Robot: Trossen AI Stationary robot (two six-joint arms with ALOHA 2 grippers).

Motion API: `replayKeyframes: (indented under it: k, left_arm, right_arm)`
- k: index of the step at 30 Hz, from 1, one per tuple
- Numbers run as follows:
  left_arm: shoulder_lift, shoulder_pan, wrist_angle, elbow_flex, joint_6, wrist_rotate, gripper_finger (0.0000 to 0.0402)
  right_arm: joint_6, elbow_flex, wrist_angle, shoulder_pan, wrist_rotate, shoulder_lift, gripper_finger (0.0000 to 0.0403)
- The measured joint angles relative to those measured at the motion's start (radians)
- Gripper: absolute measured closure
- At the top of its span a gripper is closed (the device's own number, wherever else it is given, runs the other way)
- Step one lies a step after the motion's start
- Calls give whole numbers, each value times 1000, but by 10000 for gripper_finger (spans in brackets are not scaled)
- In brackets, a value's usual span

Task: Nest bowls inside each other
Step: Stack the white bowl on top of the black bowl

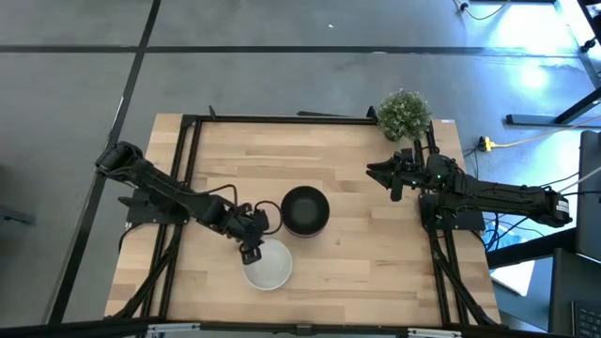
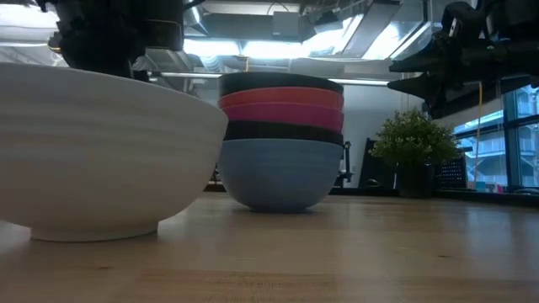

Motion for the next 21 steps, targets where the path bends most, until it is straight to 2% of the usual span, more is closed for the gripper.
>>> replayKeyframes:
  k: [11, 21]
  left_arm:
    - [0, 1, -44, 0, -1, 85, 301]
    - [0, 1, -46, 0, -8, 101, 311]
  right_arm:
    - [-9, 0, 0, 0, 0, 0, 244]
    - [-9, 0, 0, 0, 0, 0, 244]
